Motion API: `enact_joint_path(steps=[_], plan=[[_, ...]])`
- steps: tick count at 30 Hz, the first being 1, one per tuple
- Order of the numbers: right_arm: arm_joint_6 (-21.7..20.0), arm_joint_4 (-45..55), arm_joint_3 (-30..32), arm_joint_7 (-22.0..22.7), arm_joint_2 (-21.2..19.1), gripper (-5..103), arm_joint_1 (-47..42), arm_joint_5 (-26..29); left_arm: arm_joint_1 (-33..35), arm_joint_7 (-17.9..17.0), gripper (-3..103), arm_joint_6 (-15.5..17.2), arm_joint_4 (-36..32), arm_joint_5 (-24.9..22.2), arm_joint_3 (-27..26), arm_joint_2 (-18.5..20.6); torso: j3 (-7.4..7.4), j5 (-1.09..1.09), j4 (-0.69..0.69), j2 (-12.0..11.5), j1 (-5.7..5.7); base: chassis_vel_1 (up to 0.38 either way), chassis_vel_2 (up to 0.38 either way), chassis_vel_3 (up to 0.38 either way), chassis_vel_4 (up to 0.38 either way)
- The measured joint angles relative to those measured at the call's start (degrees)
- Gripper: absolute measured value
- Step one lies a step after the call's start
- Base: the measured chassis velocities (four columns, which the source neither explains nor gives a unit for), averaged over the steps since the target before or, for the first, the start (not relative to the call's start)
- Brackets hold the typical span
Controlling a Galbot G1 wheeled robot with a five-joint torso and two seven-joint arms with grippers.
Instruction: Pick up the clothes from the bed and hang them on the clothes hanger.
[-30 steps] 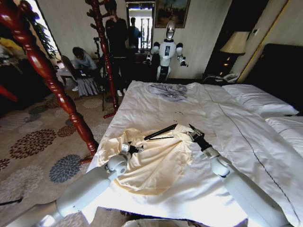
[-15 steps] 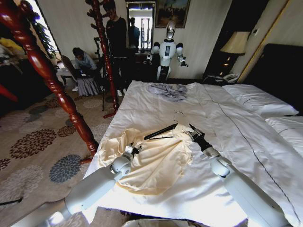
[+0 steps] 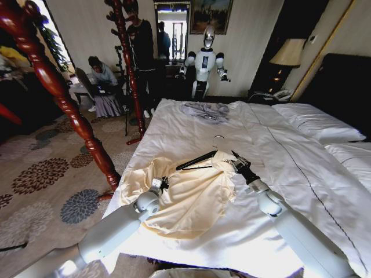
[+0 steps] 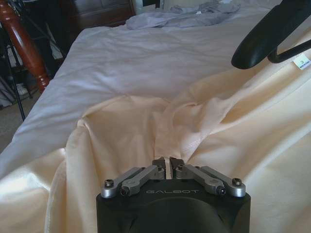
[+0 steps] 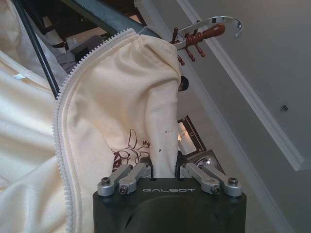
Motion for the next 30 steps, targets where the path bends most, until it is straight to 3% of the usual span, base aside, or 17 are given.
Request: enact_joint_path(steps=[6,9,11,14,16,18,21,24,30], plan=[[0.0,-0.2,-0.1,-0.1,0.2,20,0.0,-0.2,-0.1,-1.8,23,2.4,-2.1,0.9,0.7,0.5,0.00,0.00,0.00,0.0,0.00,0.000,0.000,0.000,0.000],[0.0,-0.3,-0.3,-0.1,0.3,20,0.3,-0.2,-1.9,-4.4,40,5.8,-2.4,0.0,2.6,-0.1,0.00,0.00,0.00,0.0,-0.01,0.000,0.000,0.000,0.000],[0.0,-0.3,-0.3,-0.1,0.3,20,0.3,-0.2,-2.4,-4.8,40,6.3,-2.3,-0.1,3.0,-0.2,0.00,0.00,0.00,0.0,-0.01,0.000,0.000,0.000,0.000],[0.0,-0.2,-0.3,-0.1,0.2,20,0.3,-0.2,-5.6,-6.3,55,8.4,-0.7,-1.0,5.8,-1.5,0.00,0.00,-0.01,0.0,-0.01,0.000,0.000,0.000,0.000],[0.0,-0.2,-0.3,-0.1,0.2,20,0.3,-0.2,-6.2,-6.6,55,8.8,-0.3,-1.2,6.2,-1.8,0.00,0.00,-0.01,0.0,-0.01,0.000,0.000,0.000,0.000],[0.0,0.1,-0.1,-0.1,0.1,20,0.2,-0.2,-7.9,-8.3,72,10.4,1.3,-1.7,7.8,-3.0,0.00,0.00,-0.02,0.0,0.00,0.000,0.000,0.000,0.000],[0.0,0.2,0.1,-0.1,0.0,20,0.1,-0.2,-8.4,-9.6,78,11.4,1.9,-2.1,8.2,-3.4,0.00,0.01,-0.02,0.0,-0.01,0.000,0.000,0.000,0.000],[0.0,0.3,0.2,-0.1,0.0,20,0.0,-0.1,-8.4,-10.9,93,12.3,1.8,-2.9,8.4,-3.3,0.00,0.00,0.00,0.0,-0.01,0.000,0.000,0.000,0.000],[0.0,0.0,0.0,-0.1,0.3,20,0.6,-0.1,-8.1,-11.1,101,12.6,1.8,-2.9,8.5,-3.1,0.00,0.00,0.00,0.0,0.00,0.000,0.000,0.000,0.000]])
